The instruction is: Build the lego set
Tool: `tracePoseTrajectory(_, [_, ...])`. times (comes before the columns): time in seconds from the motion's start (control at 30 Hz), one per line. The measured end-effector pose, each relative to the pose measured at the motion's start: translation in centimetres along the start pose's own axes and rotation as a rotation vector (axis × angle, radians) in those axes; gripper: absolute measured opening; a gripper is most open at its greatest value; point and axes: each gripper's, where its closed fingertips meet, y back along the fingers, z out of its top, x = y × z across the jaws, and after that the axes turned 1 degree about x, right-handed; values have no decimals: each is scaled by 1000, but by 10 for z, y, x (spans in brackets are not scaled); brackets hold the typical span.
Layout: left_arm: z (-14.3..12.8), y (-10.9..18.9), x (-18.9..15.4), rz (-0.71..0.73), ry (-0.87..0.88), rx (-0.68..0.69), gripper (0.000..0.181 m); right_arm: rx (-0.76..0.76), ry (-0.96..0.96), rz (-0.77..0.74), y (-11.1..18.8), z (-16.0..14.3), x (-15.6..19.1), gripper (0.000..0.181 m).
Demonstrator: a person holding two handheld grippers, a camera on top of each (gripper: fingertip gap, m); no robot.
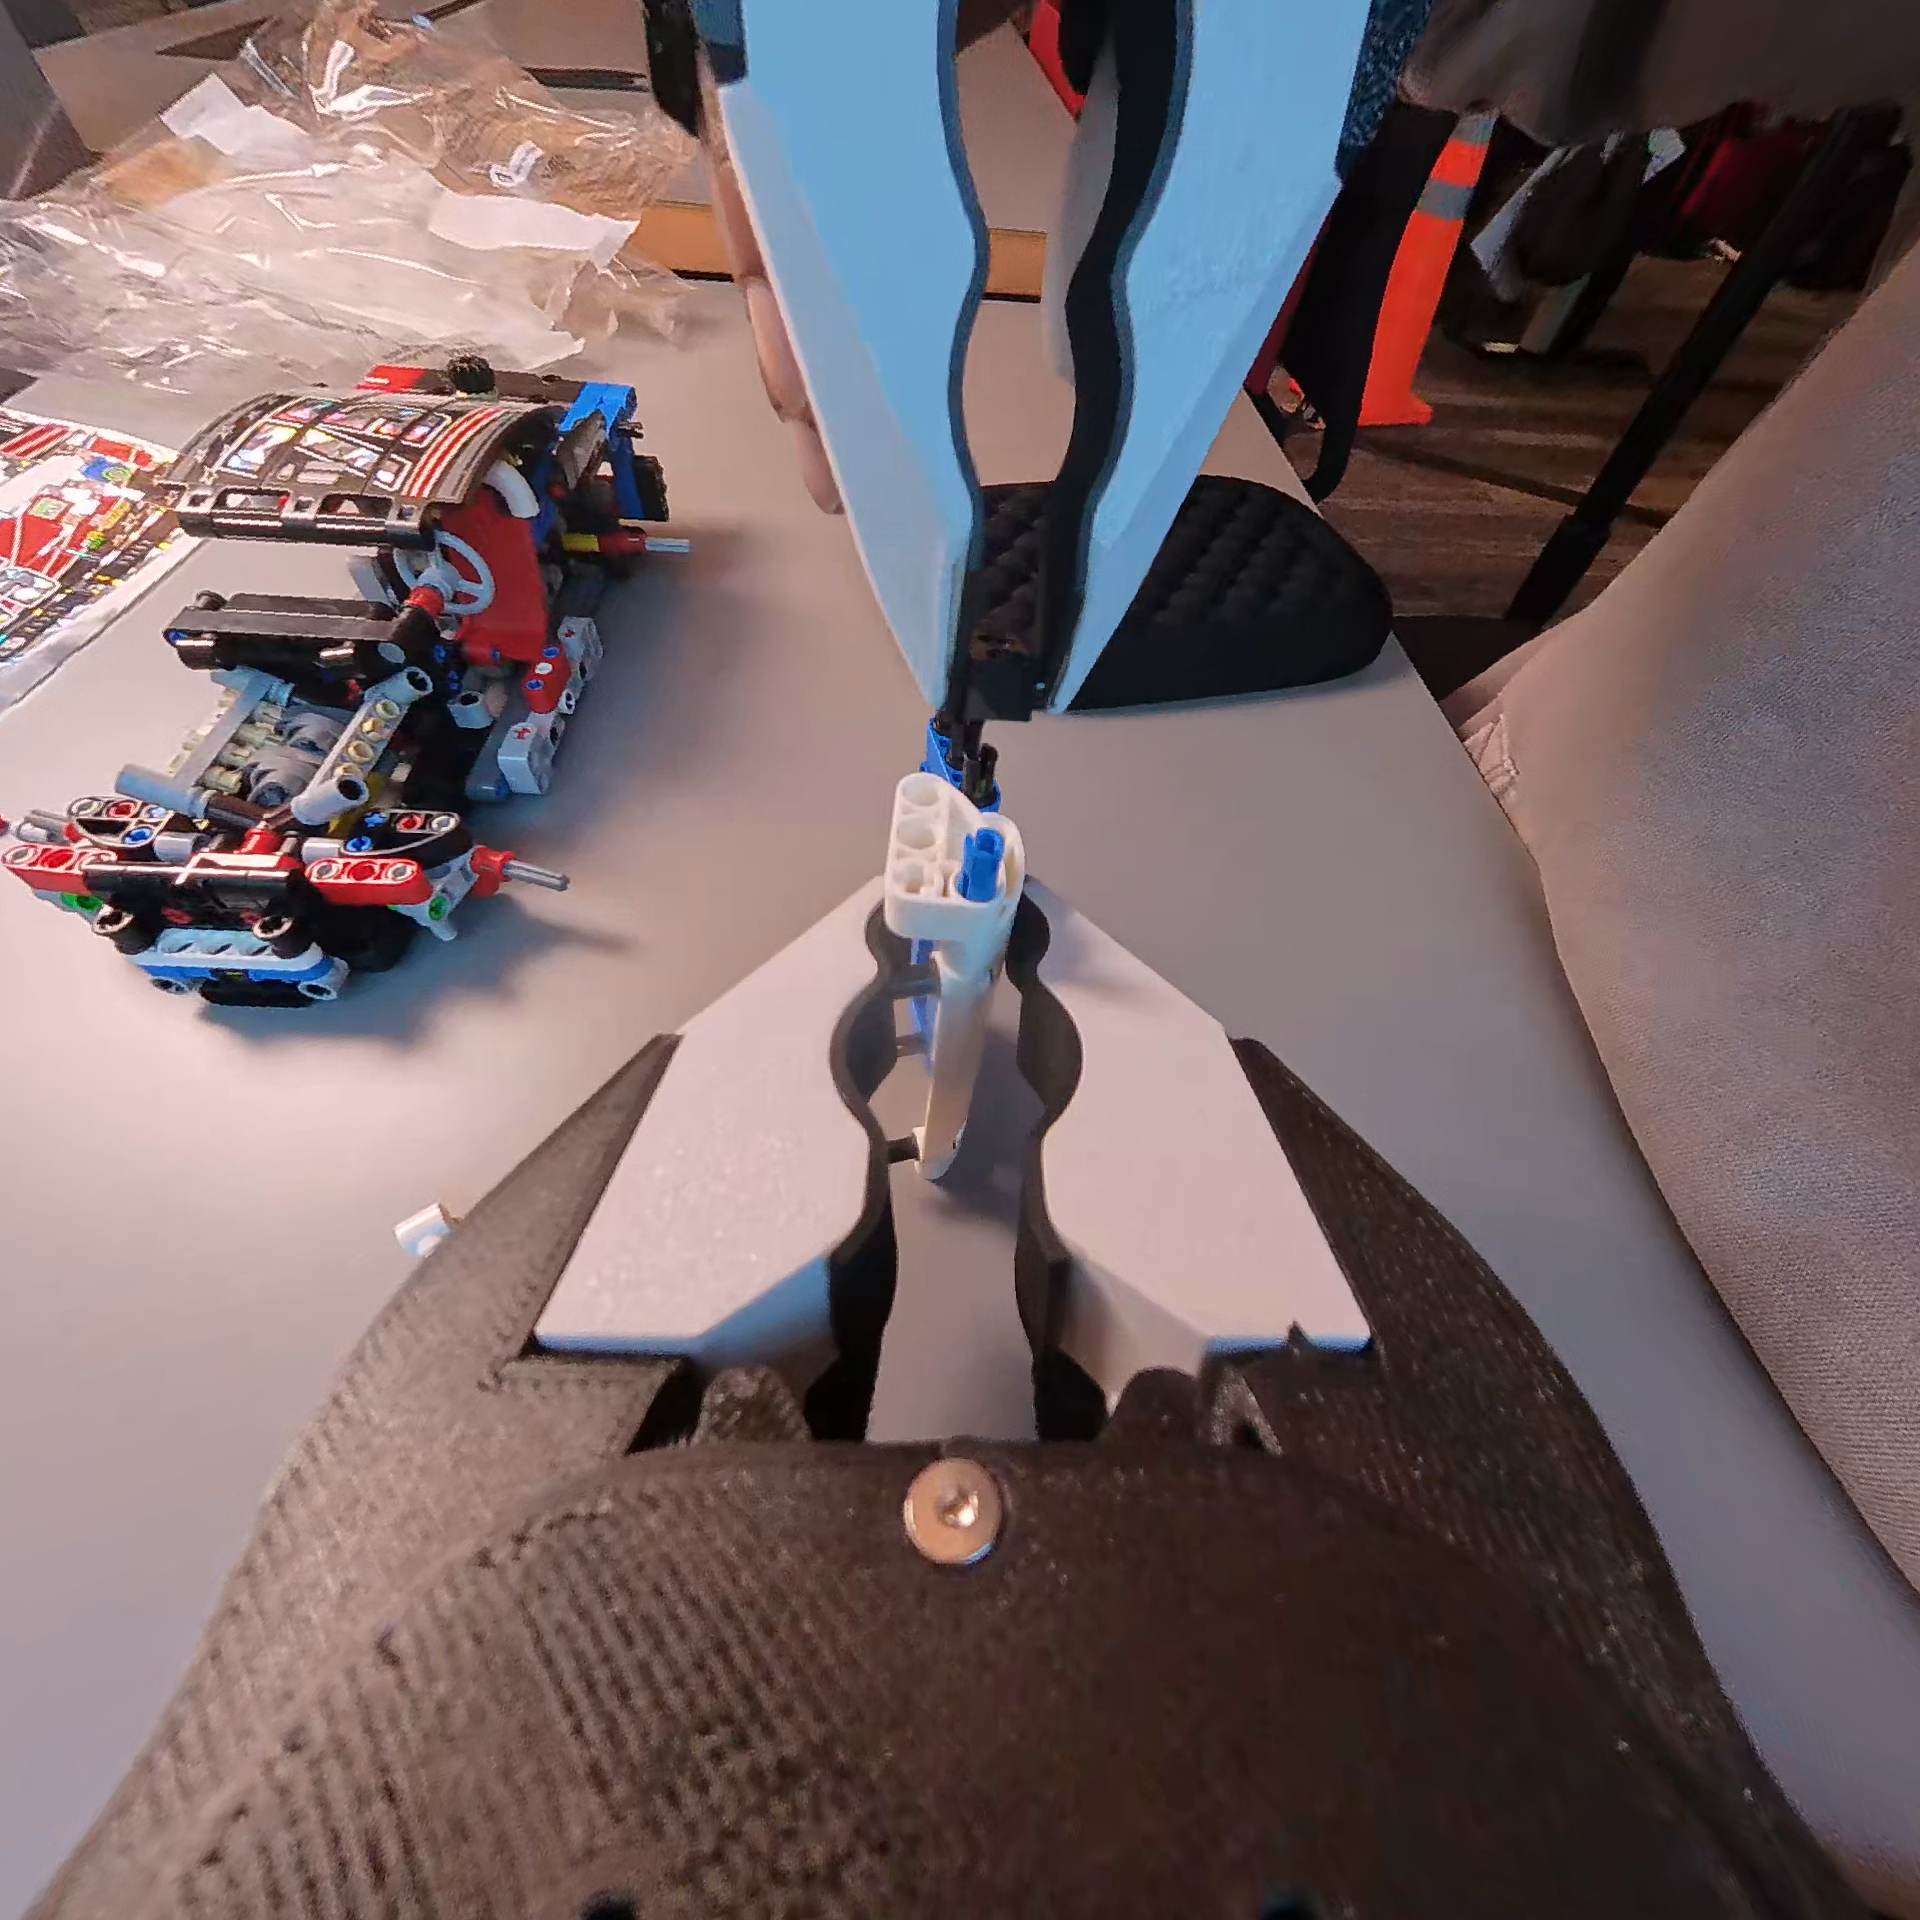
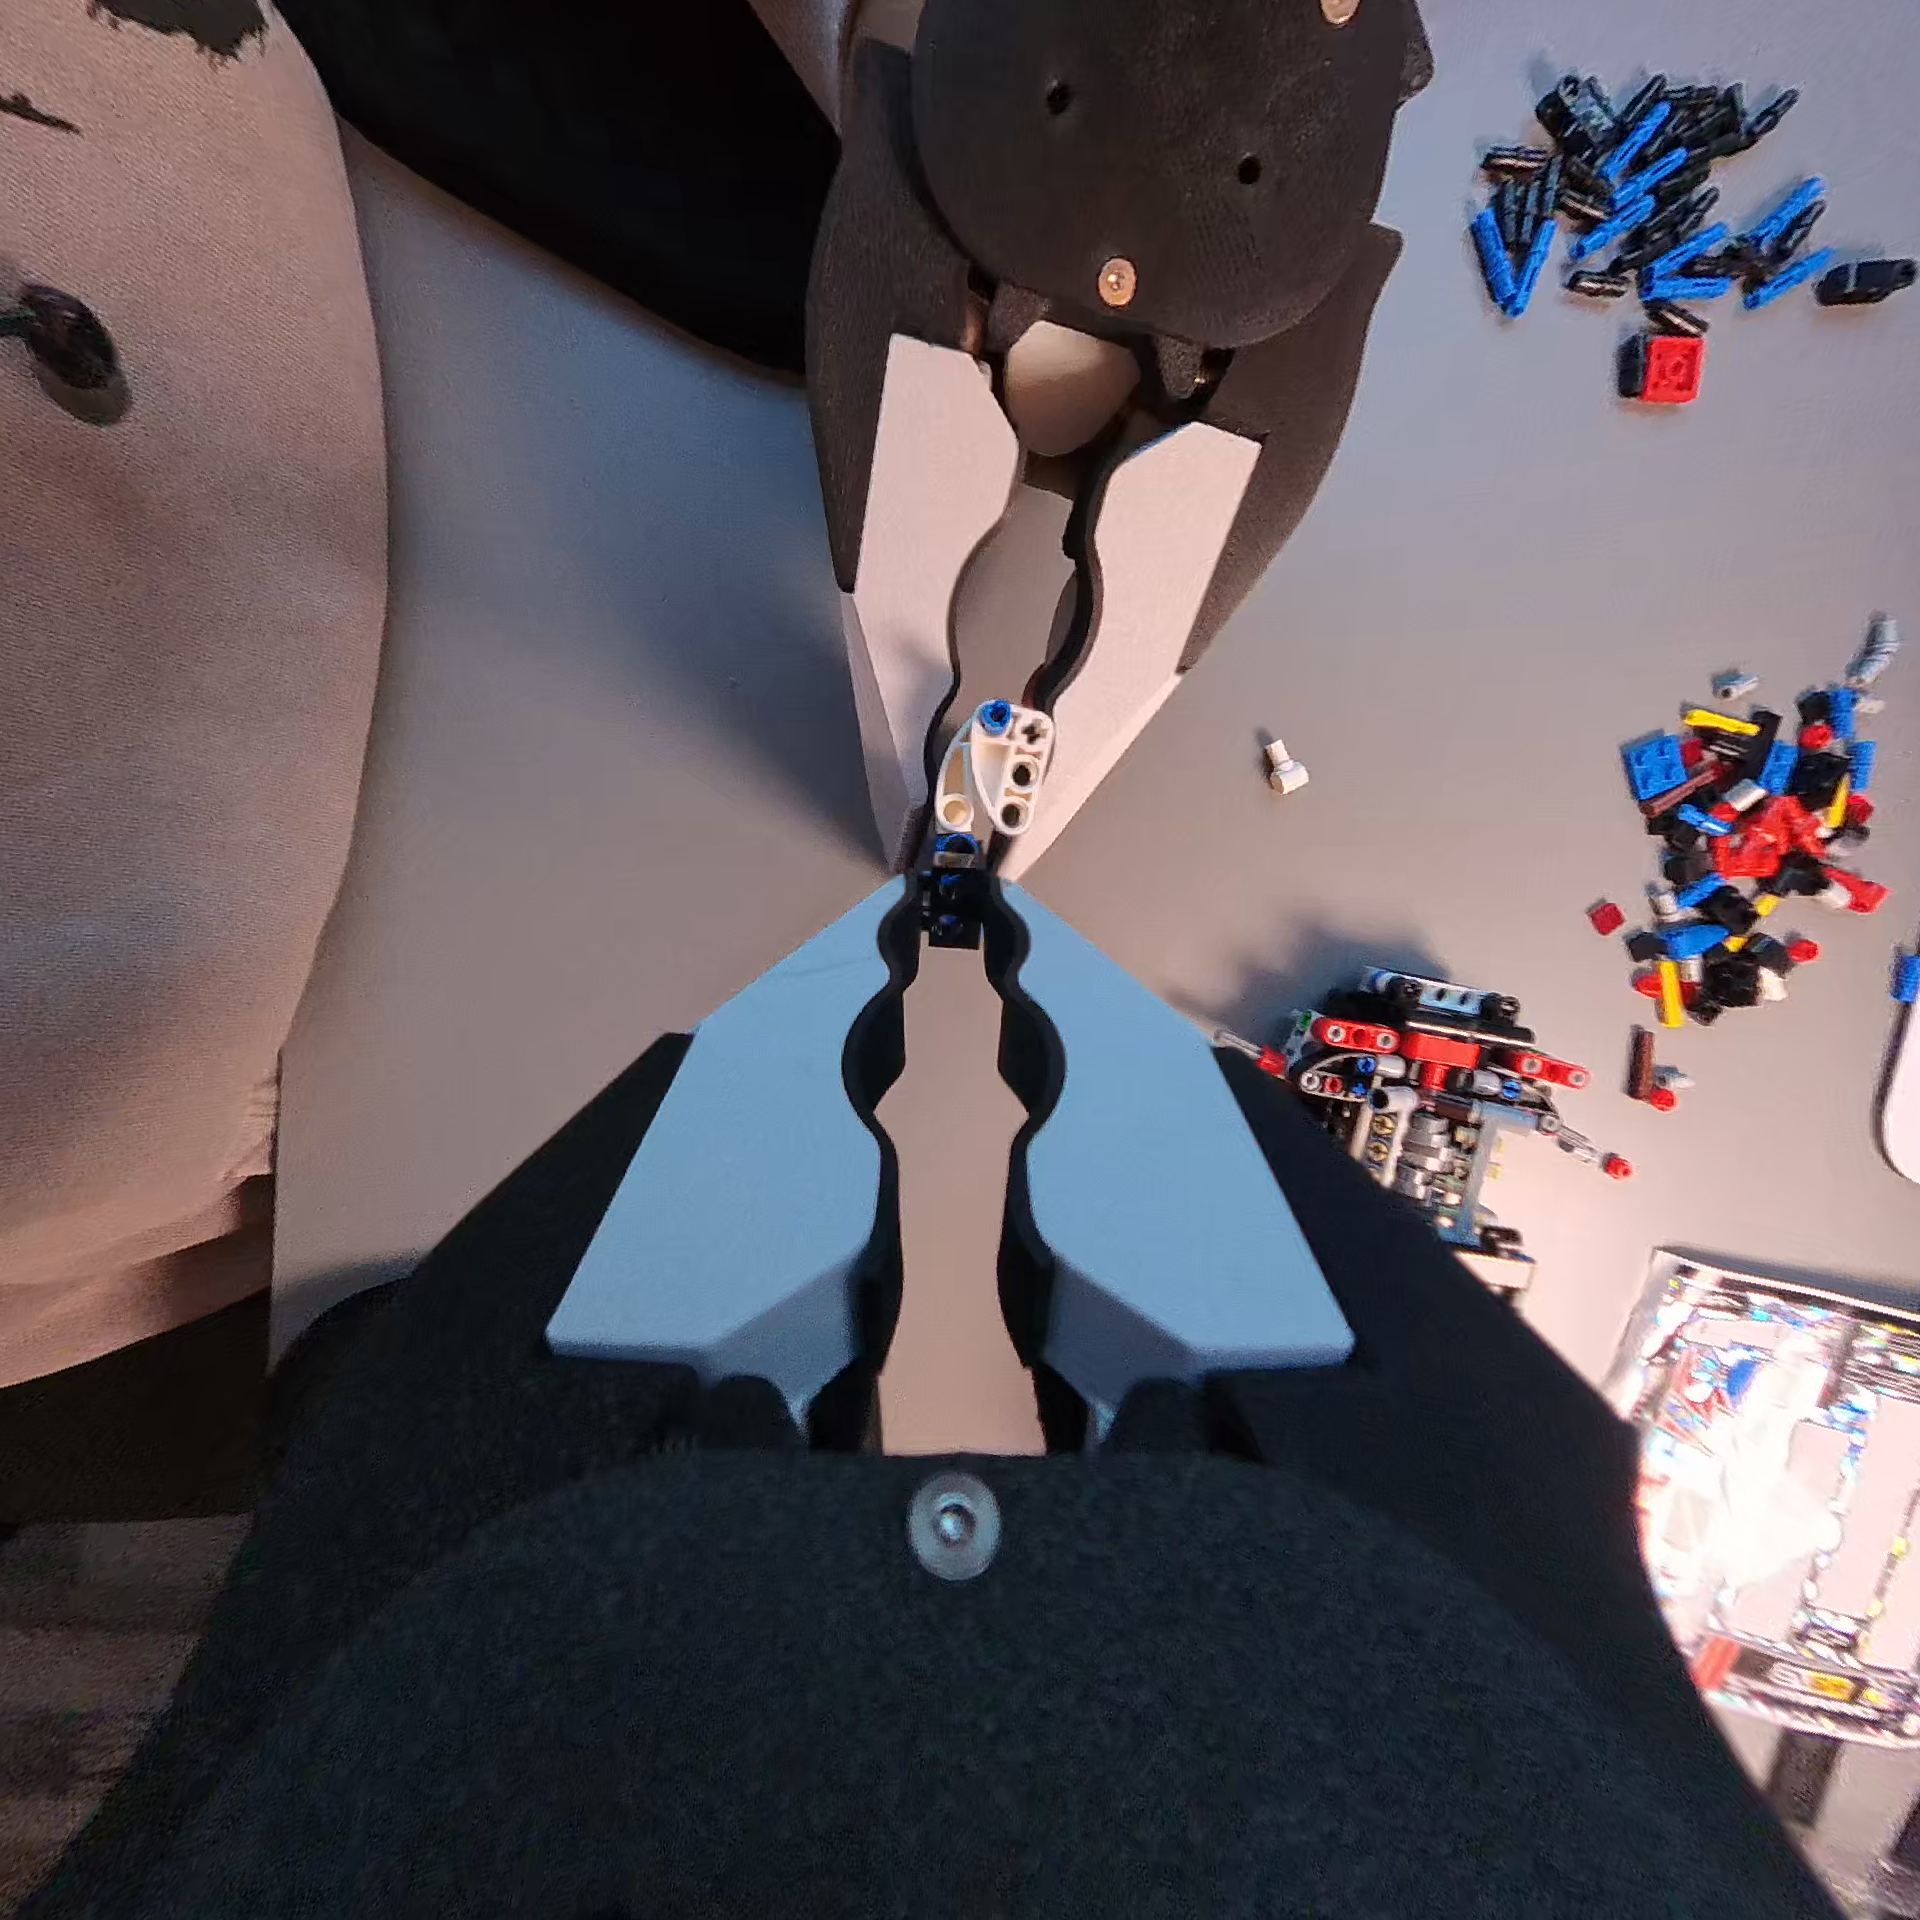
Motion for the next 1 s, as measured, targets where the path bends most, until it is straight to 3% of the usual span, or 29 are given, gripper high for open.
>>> tracePoseTrajectory(0.03, [0, 0, 0, 5, 0, -1, 15, 14, 14, -7, -1, -1, -1, 9])
tracePoseTrajectory(0.43, [-1, 2, -3, 13, -38, -7, 14, 139, 60, 88, -5, 3, 3, 9])
tracePoseTrajectory(1.0, [-2, 4, -7, -17, -36, -20, 13, 40, 32, 113, -6, 4, 3, 9])
